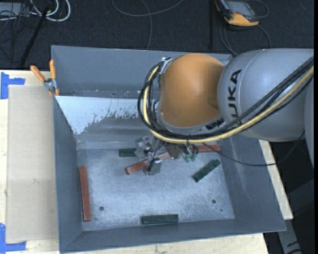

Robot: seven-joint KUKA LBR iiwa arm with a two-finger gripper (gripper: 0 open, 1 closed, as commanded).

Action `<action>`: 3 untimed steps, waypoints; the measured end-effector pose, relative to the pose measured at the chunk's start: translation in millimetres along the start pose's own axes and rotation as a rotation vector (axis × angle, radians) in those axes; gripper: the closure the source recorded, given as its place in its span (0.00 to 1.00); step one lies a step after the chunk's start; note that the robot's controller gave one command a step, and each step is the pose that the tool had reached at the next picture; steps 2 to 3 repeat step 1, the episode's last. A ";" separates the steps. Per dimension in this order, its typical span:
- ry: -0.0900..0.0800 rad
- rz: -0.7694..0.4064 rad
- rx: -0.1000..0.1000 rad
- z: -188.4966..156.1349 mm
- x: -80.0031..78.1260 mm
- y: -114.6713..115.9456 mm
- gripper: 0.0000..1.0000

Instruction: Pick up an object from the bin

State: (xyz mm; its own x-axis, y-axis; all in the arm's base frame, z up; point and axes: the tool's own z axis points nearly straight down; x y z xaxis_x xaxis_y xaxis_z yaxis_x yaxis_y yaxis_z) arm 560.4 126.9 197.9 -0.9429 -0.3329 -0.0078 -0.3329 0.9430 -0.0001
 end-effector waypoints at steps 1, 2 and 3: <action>0.002 0.009 0.001 -39.9 5.6 -0.1 1.00; 0.002 0.009 0.001 -39.9 5.6 -0.1 1.00; 0.002 0.009 0.001 -39.9 5.6 -0.1 1.00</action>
Offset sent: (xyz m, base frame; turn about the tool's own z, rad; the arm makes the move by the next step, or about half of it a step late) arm -0.0065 -0.0027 0.0377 0.0102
